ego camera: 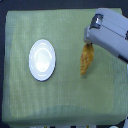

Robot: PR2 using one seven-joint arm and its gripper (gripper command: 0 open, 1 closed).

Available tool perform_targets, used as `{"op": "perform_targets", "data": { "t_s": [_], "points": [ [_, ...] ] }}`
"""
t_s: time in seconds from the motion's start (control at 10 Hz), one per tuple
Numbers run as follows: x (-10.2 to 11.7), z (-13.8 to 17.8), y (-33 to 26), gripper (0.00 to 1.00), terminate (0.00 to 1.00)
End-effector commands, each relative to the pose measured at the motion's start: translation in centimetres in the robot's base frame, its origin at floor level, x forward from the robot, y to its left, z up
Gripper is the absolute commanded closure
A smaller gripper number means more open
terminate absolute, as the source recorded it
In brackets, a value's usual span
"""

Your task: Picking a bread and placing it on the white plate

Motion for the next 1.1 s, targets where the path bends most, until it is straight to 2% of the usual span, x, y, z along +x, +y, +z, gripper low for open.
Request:
{"op": "perform_targets", "data": {
  "t_s": [0.0, 0.5, 0.7, 1.0],
  "points": [
    [0.2, 4.9, 8.3, 1.00, 0.00],
    [-0.1, 2.8, 21.2, 1.00, 0.00],
    [-1.1, 1.6, 24.9, 1.00, 0.00],
    [-1.9, 0.0, 27.3, 1.00, 0.00]
  ]
}}
